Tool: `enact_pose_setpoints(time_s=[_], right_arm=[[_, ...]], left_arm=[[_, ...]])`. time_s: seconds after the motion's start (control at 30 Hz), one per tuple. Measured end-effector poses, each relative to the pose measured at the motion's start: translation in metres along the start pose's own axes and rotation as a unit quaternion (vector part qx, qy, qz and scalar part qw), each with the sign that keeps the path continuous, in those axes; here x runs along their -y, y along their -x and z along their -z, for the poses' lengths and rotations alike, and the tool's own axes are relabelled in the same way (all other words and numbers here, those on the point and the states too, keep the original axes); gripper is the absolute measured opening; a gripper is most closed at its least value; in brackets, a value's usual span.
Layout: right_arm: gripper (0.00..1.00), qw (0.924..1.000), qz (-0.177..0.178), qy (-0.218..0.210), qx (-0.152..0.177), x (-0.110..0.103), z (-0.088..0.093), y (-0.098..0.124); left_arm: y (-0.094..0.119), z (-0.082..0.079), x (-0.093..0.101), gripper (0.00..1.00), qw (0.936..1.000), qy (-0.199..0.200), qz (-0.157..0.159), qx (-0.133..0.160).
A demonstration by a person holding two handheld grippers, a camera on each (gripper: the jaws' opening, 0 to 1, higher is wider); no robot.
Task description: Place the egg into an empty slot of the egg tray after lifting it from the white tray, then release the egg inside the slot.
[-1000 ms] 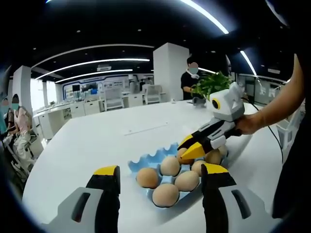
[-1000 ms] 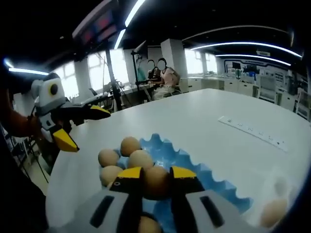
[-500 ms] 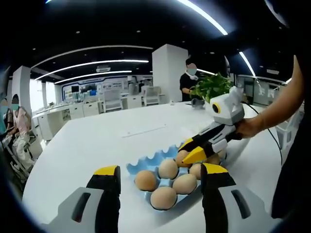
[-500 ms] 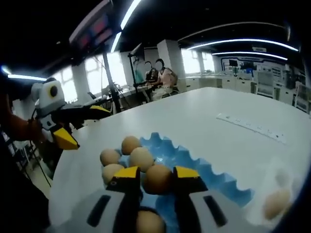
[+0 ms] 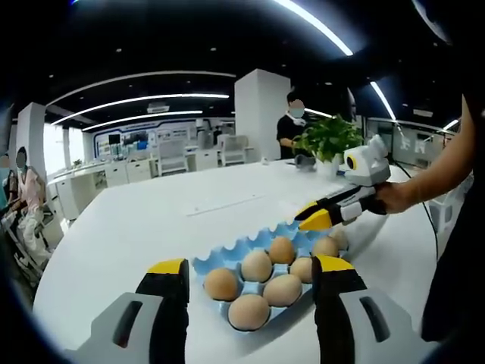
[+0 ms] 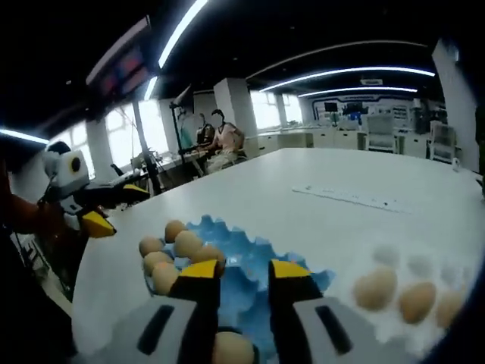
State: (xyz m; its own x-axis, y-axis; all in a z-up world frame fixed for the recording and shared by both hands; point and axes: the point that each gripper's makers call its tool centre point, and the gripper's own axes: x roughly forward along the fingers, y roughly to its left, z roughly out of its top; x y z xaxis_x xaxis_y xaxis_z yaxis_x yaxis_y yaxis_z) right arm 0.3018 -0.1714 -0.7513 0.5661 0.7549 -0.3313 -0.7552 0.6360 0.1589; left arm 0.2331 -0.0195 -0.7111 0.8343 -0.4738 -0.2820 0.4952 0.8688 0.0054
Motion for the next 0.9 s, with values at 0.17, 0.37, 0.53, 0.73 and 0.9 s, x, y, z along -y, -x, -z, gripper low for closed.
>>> enact_pose_setpoints(time_s=[0.17,0.37,0.53,0.73,0.9], right_arm=[[0.25,0.9993,0.034,0.009,-0.011,0.022,0.011,0.021],[0.25,0.9961,0.088,0.003,-0.008,0.056,0.016,0.058],[0.25,0.9886,0.15,-0.012,0.001,0.092,0.02,0.094],[0.25,0.9755,0.219,-0.012,0.007,0.131,0.023,0.133],[0.25,0.9613,0.274,-0.024,0.013,0.155,0.028,0.161]], left_arm=[[-0.001,0.0,0.001,0.66,1.0,0.0,0.002,-0.001],[-0.003,-0.001,0.004,0.66,1.0,0.003,0.004,0.002],[-0.003,-0.001,0.008,0.63,0.9999,0.005,0.011,-0.003],[-0.002,-0.005,0.005,0.66,1.0,-0.003,-0.001,0.003],[-0.002,-0.004,0.006,0.65,1.0,0.001,0.003,-0.001]])
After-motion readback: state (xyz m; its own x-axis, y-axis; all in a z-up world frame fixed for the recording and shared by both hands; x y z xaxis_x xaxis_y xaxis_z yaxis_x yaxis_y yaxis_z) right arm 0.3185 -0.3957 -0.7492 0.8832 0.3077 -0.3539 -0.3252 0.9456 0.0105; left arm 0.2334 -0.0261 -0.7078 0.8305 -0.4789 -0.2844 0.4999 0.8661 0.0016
